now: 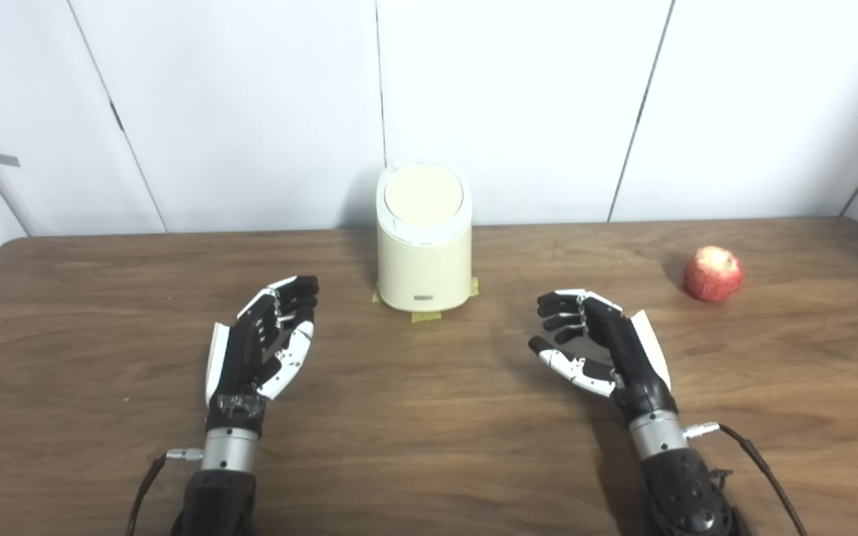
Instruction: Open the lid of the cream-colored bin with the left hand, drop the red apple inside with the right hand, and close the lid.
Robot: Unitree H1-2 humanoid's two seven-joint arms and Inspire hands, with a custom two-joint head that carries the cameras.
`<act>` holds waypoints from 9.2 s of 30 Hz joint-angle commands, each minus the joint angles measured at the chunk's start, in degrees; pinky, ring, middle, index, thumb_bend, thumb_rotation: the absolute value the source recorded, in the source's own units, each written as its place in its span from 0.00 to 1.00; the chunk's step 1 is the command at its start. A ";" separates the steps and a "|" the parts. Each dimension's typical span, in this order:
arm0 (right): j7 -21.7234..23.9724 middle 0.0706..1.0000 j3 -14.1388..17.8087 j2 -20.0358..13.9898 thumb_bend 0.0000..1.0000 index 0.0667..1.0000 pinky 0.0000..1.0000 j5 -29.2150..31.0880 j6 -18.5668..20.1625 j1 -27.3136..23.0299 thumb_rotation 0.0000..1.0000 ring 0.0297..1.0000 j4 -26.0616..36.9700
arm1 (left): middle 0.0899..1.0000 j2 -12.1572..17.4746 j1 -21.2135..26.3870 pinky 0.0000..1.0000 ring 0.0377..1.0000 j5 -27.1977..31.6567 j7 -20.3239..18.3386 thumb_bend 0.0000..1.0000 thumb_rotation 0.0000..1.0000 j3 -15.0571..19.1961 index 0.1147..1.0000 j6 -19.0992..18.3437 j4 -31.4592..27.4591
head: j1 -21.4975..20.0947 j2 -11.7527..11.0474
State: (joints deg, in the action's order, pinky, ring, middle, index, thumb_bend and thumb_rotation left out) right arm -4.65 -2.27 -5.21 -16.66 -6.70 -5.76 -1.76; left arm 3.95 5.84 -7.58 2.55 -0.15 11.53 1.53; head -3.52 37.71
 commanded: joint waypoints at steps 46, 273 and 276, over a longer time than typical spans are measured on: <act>-1.03 0.61 -0.27 0.66 0.28 0.61 0.52 -0.05 -0.88 -1.23 0.18 0.59 1.18 | 0.99 2.46 30.95 0.92 0.99 -15.44 -0.47 0.94 0.41 -3.26 0.99 -22.65 -6.43 | -1.10 -0.29; 38.58 0.83 -21.80 -35.29 0.92 0.75 0.54 -32.27 19.89 -37.34 0.15 0.72 -20.66 | 0.78 2.50 -9.24 0.70 0.78 1.79 -3.82 0.22 0.82 -1.03 0.73 -2.93 -22.66 | 0.19 1.50; 37.86 0.79 -21.66 -35.39 0.90 0.74 0.51 -32.35 19.47 -36.86 0.14 0.66 -20.62 | 0.78 2.45 -9.28 0.70 0.78 2.10 -3.87 0.22 0.81 -1.08 0.74 -3.31 -22.77 | 0.21 1.51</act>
State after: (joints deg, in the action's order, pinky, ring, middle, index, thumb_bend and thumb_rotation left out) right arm 34.11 -24.71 -38.68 -48.61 12.99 -40.18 -23.15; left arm 7.04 -3.63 -6.24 -1.13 -1.19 7.59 -18.86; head -3.25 39.11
